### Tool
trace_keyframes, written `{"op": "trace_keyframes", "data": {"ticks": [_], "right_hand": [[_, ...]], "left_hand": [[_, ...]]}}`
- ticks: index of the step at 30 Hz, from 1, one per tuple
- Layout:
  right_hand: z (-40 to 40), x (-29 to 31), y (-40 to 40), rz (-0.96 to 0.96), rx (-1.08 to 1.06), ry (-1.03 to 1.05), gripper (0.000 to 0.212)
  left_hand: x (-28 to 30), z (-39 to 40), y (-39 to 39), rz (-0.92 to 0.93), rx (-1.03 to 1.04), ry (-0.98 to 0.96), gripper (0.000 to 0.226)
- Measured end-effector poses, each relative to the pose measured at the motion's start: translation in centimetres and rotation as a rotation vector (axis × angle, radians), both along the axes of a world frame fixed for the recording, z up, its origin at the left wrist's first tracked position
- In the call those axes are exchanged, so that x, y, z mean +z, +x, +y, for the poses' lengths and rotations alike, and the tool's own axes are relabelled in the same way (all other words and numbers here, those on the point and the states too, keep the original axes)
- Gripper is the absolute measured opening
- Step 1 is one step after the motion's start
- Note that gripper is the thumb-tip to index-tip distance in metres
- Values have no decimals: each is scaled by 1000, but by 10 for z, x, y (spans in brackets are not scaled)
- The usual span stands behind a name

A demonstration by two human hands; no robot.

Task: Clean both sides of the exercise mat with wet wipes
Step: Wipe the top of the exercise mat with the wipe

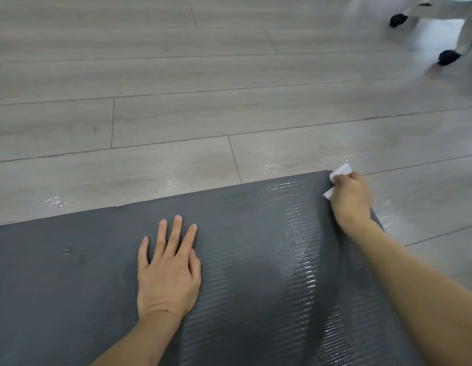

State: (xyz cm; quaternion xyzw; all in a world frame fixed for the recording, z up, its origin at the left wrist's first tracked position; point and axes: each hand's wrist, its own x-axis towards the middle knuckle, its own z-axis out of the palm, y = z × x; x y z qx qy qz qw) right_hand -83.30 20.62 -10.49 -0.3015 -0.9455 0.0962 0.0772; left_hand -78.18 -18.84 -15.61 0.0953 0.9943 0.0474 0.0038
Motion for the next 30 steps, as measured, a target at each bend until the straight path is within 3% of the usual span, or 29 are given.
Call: {"op": "trace_keyframes", "data": {"ticks": [2,5,8,9,10,12,15,17,19,21,23,24,27,30], "right_hand": [[-47,-4,-6,16,66,-97,23],[-161,-10,-6,144,391,-283,17],[-196,-17,-11,85,687,-180,23],[-175,-18,-15,76,684,-210,17],[-144,-14,-16,85,637,-113,8],[-73,4,-22,74,353,28,15],[-1,11,-17,7,-40,8,17],[-18,5,-20,42,-40,-85,24],[-93,4,-18,-21,106,-192,19],[-175,7,-15,91,365,-355,12],[-226,7,-6,19,724,-353,17],[-220,2,-9,5,796,-322,20],[-116,4,-13,88,490,-288,10],[-4,22,-3,50,33,-48,10]], "left_hand": [[0,0,-1,-5,-2,0,58],[1,0,-1,-14,1,10,59],[1,-1,-1,-8,5,16,60],[1,-1,-1,-3,5,14,60],[1,-1,0,5,5,9,59],[0,-1,0,22,5,2,59],[0,1,-2,28,6,-6,58],[0,1,-3,23,6,-6,58],[1,0,-2,13,3,0,59],[2,-1,-1,2,4,4,60],[2,-2,-2,1,3,7,60],[2,-2,-1,5,2,9,60],[1,-1,-1,37,6,7,59],[-1,1,-2,60,2,-6,58]]}}
